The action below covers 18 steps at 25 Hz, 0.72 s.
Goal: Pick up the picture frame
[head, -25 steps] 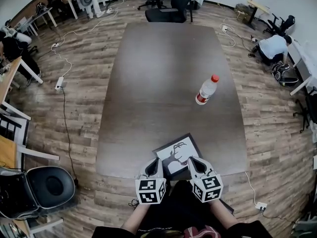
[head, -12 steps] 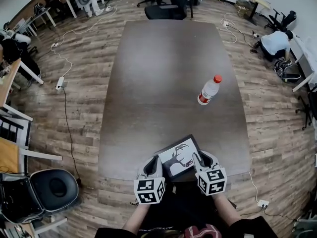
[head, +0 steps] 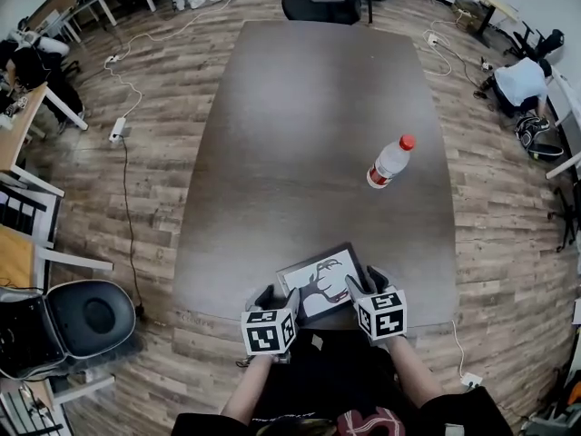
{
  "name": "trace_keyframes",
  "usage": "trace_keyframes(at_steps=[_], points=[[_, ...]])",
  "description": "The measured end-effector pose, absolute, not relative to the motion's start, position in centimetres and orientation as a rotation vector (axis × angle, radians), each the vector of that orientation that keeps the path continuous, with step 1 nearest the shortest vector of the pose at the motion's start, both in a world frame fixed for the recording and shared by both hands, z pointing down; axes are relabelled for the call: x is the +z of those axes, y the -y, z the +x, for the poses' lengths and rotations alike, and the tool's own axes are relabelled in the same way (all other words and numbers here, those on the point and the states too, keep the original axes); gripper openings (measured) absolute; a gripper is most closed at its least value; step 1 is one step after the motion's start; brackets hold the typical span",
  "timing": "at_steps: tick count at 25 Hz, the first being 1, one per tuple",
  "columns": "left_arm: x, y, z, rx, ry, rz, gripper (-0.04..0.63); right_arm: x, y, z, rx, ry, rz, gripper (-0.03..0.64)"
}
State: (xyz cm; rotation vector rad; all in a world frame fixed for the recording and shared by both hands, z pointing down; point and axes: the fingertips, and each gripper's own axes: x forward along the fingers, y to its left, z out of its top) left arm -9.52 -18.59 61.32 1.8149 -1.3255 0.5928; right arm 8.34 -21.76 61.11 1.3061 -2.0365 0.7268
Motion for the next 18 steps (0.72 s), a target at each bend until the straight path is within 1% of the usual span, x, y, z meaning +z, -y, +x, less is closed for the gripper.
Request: trace_keyframes(at_steps=[3, 7, 9, 15, 18], points=[[61.9, 18.3, -9.6, 0.608, 1.346, 1.756, 0.245, 61.6, 22.2, 8.9, 0.725, 2.023, 1.300, 0.194], [62.9, 18.0, -9.7, 0.647, 1.364, 1.693, 0.245, 62.6, 22.8, 9.2, 0.729, 2.005, 1.285, 0.168], [63.2, 17.6, -9.7, 0.660, 1.360, 1.670, 0.241, 63.0, 22.8, 9.4, 0.719, 1.990, 1.273, 0.141], [63.8, 17.4, -10.0, 0.691, 1.380, 1.635, 0.209, 63.8, 22.5, 9.2, 0.723, 1.985, 1.238, 0.126], [64.0, 17.4, -10.0, 0.705, 1.386, 1.630, 0.204, 64.1, 22.4, 8.8, 0.741, 1.980, 1.227, 0.096]])
